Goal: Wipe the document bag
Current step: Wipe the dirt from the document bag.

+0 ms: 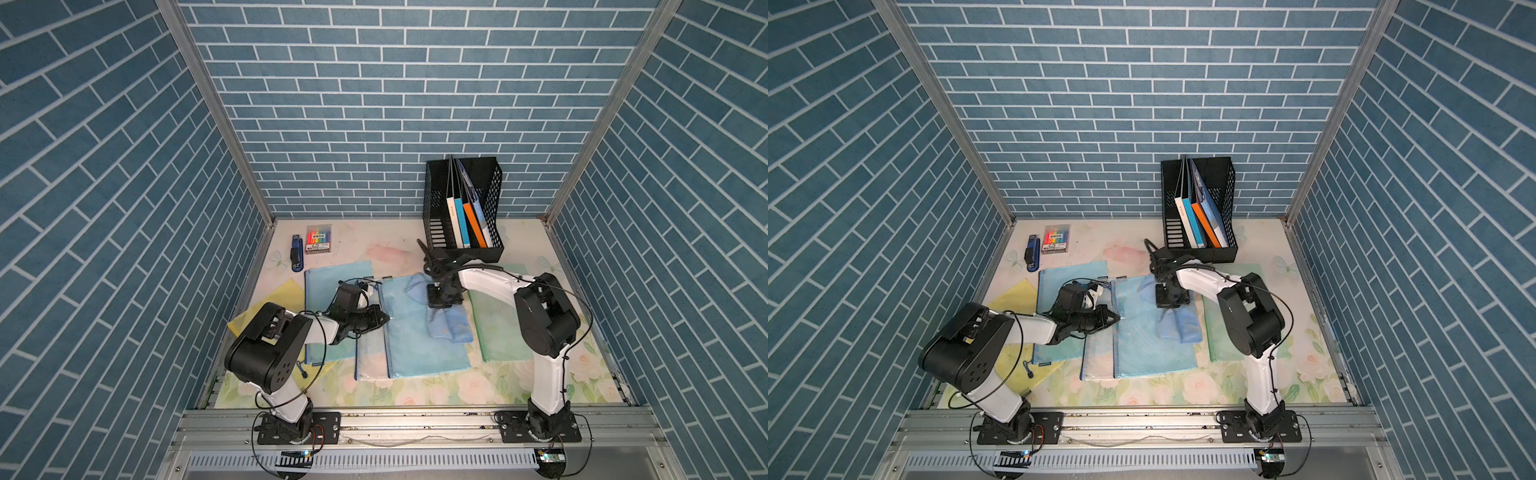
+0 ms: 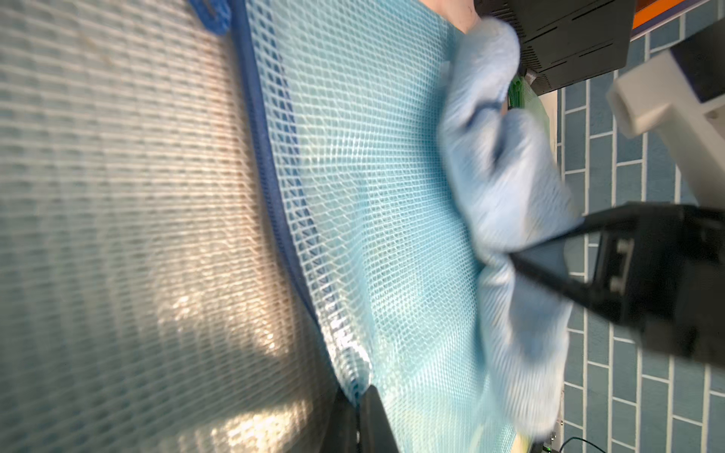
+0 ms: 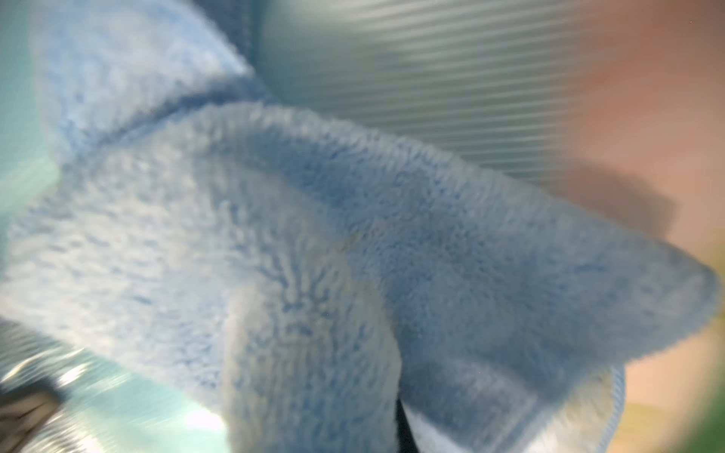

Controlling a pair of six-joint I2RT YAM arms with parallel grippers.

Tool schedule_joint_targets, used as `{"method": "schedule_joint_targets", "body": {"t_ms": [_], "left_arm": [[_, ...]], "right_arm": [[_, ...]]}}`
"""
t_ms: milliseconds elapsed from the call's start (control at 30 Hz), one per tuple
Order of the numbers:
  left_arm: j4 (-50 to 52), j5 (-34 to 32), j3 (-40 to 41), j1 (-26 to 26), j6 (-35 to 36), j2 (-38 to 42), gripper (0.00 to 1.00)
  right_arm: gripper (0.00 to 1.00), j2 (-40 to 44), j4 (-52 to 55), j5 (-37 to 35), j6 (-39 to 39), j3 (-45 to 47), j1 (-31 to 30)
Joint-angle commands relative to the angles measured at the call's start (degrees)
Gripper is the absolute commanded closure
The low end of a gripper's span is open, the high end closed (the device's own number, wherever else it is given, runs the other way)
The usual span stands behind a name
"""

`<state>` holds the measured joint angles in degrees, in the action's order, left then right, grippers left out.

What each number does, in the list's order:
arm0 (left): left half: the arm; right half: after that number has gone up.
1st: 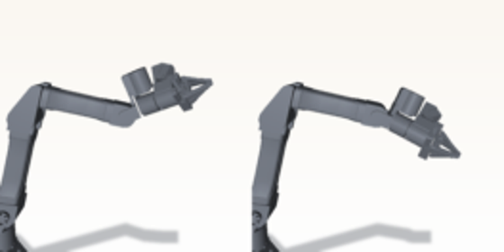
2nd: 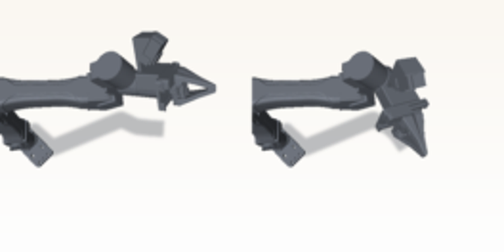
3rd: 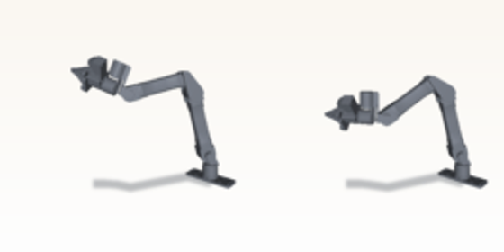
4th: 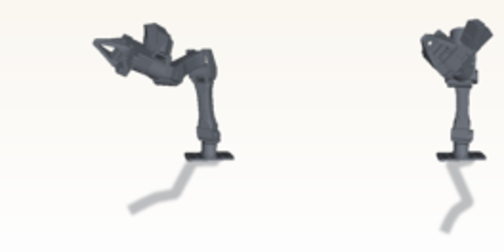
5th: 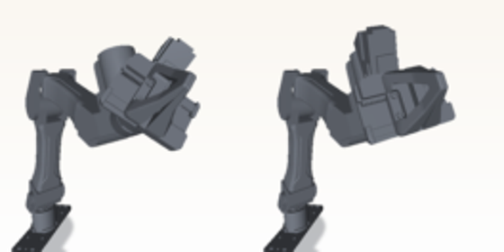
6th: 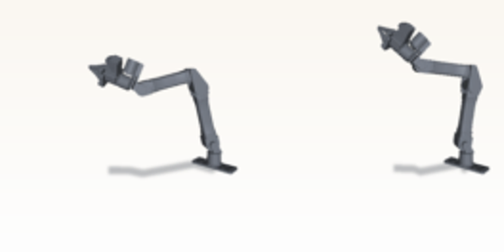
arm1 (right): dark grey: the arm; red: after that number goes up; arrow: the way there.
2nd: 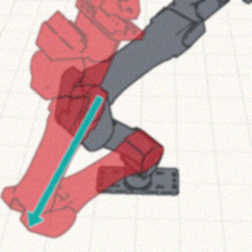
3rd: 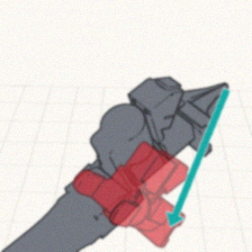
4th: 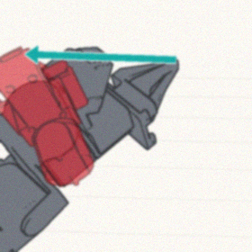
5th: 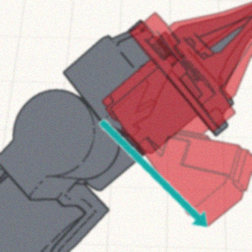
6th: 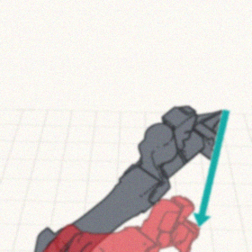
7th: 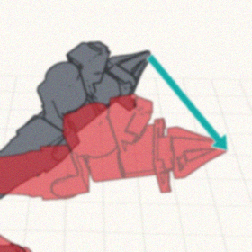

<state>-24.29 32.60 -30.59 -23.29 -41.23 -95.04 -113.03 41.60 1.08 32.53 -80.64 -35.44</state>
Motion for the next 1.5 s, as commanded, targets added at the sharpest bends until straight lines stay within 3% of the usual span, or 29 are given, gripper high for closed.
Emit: {"method": "schedule_joint_targets", "body": {"t_ms": [0, 133, 400, 567, 767, 1000, 1133, 1300, 1467], "left_arm": [[-0.8, -0.3, 0.5, 0.0, 0.5, 0.3, 0.97], [-0.8, -0.5, 0.4, -0.1, 0.2, 0.3, 0.97], [-1.5, -1.0, 0.2, 0.0, -0.9, 0.5, 0.97], [-1.5, -1.2, 0.6, -0.1, -1.0, 0.9, 0.97], [-1.5, -1.3, 0.7, 0.0, -1.0, 0.8, 0.98], [-1.3, -1.6, 1.1, -0.1, -0.6, 1.6, 0.98], [-1.5, -1.4, 1.1, 0.0, -0.9, 1.5, 0.98], [-1.4, -1.5, 1.1, 0.0, -0.9, 1.6, 0.98], [-1.9, -1.4, 0.9, -0.1, -1.4, 1.3, 0.98]], "right_arm": [[1.0, 1.5, 3.0, -3.5, -1.9, 0.8, 0.2], [1.0, 1.0, 0.9, -1.2, -0.1, 0.2, -2.1], [1.0, -6.6, 1.6, 3.7, 1.3, -10.2, -15.5], [1.0, -8.1, 0.1, 6.6, 2.5, -12.4, -20.2], [1.0, -5.6, 1.6, 4.4, 3.9, -6.9, -17.1], [1.0, 5.1, 0.7, -1.3, 3.0, 6.9, -5.9], [1.0, 7.7, 0.8, -2.6, 2.8, 10.1, -1.8], [1.0, 6.9, -0.1, -1.3, 4.2, 8.7, -2.9], [1.0, 0.9, 0.3, 1.2, 3.7, 0.5, -12.0]]}}
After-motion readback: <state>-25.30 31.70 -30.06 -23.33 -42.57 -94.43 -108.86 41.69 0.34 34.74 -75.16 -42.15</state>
